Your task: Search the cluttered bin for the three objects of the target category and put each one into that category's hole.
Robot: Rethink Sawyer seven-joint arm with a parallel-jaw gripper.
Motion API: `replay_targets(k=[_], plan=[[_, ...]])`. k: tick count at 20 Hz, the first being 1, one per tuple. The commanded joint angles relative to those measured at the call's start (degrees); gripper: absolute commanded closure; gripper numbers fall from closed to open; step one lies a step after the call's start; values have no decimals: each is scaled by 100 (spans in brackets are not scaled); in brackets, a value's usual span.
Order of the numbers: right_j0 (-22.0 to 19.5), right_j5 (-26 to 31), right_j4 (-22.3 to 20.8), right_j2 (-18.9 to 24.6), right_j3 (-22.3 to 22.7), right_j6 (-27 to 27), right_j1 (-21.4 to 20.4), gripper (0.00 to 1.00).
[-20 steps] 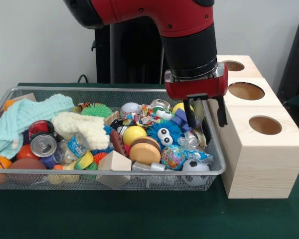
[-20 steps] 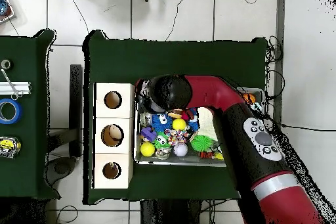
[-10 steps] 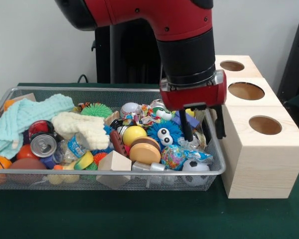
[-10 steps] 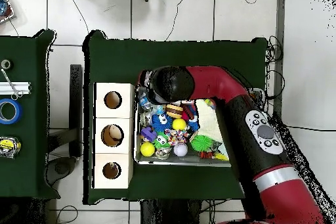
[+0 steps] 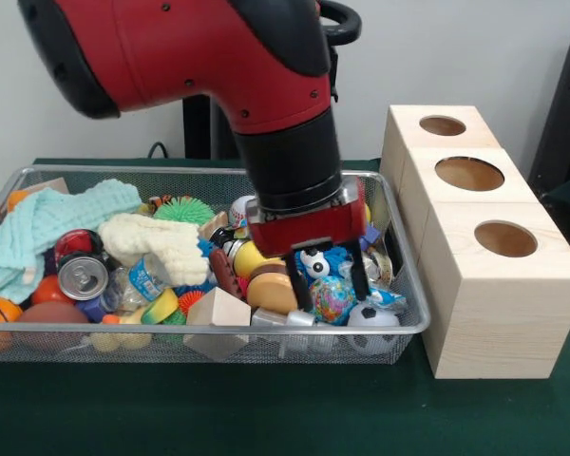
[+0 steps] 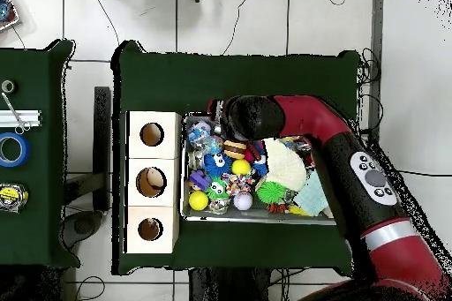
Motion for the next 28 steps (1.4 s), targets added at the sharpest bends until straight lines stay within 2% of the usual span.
replay_targets(k=[1,5,9,12,17,22,25,28], plan=[[-595,701,-502,559,-66,-3219,530,0],[-802,671,-491,677,171,-3402,566,0],[-678,250,-421,627,520,-2906,704,0],[-535,257,-285,668,726,-2680,519,0],[-469,253,-56,1038,1088,-2509,243,0],[-281,-15,-145,1037,1261,-2108,180,0],[-144,-161,-134,1033,1462,-1739,-77,0],[-98,-195,-179,1076,1508,-1821,-121,0]])
